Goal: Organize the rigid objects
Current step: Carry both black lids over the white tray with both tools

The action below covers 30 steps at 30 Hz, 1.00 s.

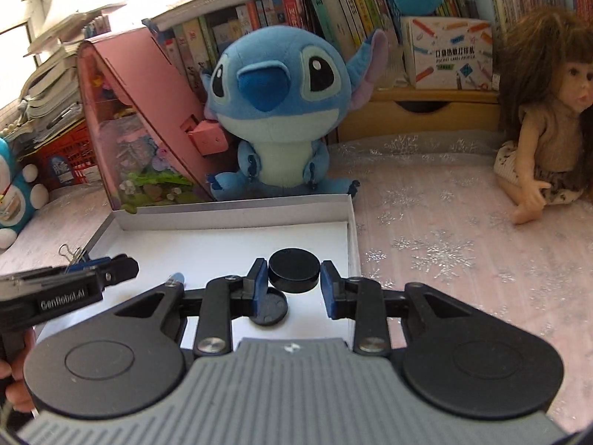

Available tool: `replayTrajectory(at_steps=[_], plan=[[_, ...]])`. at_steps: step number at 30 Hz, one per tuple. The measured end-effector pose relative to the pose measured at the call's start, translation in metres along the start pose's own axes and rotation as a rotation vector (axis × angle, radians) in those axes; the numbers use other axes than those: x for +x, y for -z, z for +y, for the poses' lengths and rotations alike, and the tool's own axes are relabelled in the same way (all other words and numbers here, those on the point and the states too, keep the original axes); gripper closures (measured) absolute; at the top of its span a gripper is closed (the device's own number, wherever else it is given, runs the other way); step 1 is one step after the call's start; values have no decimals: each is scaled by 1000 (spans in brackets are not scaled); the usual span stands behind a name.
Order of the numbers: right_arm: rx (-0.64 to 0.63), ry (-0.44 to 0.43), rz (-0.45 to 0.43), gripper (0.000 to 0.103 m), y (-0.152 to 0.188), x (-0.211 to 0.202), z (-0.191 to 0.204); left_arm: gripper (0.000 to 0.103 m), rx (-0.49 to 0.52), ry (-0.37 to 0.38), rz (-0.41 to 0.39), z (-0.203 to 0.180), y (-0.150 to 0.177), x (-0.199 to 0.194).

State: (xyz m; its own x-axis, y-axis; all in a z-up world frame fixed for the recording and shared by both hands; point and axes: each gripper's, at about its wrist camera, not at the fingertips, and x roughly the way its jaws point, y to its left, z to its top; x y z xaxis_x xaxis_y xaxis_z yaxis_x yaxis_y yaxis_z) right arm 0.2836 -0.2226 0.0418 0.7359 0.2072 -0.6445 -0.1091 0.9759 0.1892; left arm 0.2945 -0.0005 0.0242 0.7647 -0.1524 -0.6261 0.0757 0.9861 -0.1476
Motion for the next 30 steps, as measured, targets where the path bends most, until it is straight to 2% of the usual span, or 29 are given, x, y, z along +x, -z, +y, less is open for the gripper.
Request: replayTrajectory(at_steps=[11,28,30], plan=[[10,40,38,68,0,34,-2,73,6,-31,33,0,7,19],[-33,82,36,68,6,39,4,73,54,-62,38,-8,8,22],[-25,79,30,65,6,38,3,72,45,-60,39,-7,8,21]])
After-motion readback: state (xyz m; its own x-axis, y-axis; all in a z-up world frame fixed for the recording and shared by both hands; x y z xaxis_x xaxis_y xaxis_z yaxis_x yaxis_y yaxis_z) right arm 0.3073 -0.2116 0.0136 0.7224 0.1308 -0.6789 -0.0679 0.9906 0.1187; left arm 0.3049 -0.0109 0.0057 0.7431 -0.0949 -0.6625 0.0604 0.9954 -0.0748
